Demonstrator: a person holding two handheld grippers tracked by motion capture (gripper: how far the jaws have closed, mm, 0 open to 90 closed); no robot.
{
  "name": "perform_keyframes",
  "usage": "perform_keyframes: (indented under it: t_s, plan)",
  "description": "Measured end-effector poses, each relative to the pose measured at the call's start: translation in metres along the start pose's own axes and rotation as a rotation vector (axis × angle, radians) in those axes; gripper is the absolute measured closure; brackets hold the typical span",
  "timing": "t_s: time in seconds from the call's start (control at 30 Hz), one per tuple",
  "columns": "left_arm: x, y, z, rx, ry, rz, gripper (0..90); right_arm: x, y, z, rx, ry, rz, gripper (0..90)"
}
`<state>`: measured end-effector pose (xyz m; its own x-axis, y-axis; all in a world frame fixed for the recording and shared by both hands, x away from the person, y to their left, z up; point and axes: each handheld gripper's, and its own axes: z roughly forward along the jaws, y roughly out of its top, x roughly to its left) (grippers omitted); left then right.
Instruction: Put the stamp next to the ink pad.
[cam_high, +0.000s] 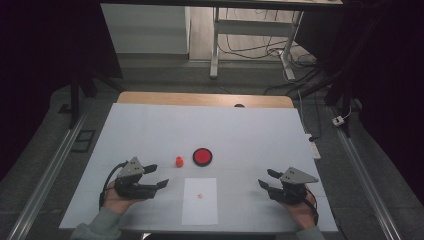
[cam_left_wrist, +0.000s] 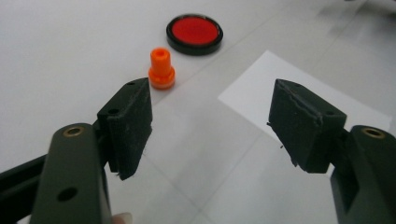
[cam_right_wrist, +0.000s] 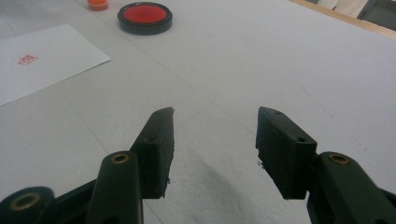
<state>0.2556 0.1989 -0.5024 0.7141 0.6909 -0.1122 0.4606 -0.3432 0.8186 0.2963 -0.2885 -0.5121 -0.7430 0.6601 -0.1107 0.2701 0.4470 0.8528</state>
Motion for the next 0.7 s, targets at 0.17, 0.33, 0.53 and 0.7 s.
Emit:
perform_keyframes:
  t_s: [0.17,0.33,0.53,0.7]
  plan:
    - [0.003,-0.013,-0.007,0.017,0.009,-0.021,30.5,0.0,-0.001,-0.001,0.011,-0.014,-0.024,46.2]
    - [0.004,-0.018,-0.01,0.023,0.012,-0.027,30.7,0.0,-0.001,-0.002,0.002,-0.011,-0.026,46.0]
    - [0.003,-0.017,-0.008,0.027,0.002,-0.021,30.8,0.0,-0.001,-0.003,0.008,-0.016,-0.033,46.0]
    - [0.003,-0.017,-0.008,0.027,-0.001,-0.024,30.9,0.0,-0.002,-0.003,0.01,-0.017,-0.035,46.0]
